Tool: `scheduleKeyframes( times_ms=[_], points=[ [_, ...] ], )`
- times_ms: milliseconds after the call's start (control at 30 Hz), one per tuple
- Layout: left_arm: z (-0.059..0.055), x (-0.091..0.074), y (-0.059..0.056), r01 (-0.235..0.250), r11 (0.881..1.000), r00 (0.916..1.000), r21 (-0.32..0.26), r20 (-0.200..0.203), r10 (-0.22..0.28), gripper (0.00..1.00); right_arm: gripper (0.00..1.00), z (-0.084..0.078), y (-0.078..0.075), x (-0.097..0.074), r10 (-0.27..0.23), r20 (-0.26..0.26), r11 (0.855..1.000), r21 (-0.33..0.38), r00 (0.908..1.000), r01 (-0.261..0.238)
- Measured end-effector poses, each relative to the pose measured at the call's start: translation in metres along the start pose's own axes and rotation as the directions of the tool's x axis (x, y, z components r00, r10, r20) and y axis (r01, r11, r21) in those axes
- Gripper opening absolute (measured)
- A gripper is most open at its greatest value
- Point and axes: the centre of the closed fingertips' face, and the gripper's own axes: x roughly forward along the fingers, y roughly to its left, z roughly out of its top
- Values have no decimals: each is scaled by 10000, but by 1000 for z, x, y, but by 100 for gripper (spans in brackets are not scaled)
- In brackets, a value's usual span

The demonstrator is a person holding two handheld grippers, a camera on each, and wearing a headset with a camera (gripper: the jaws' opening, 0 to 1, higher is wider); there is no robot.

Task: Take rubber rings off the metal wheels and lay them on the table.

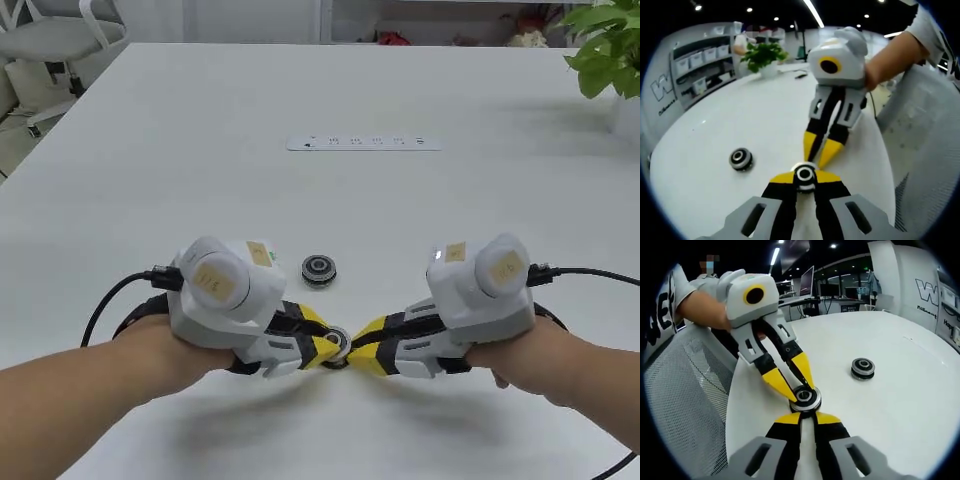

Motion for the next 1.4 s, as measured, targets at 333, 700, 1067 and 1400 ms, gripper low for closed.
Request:
scheduleKeyframes(
  times_ms=[333, 700, 1067, 1400],
  points=[
    [0, 0, 0, -23, 10000, 10000, 28, -1, 23, 13, 0, 0, -3, -1, -77, -10, 9990, 432, 10000, 77],
    [0, 0, -1, -40, 10000, 10000, 86, 6, 40, 12, 0, 1, -3, -5, -109, -22, 9956, 933, 9999, 110],
    [1, 0, -1, -42, 9999, 10000, 138, -31, 42, 12, 0, 1, -3, -6, -190, -130, 9956, 920, 9997, 201],
    [0, 1, -1, -69, 9999, 10000, 115, -44, 69, 12, 0, 2, -2, -6, -351, -314, 9975, 604, 9989, 370]
  ],
)
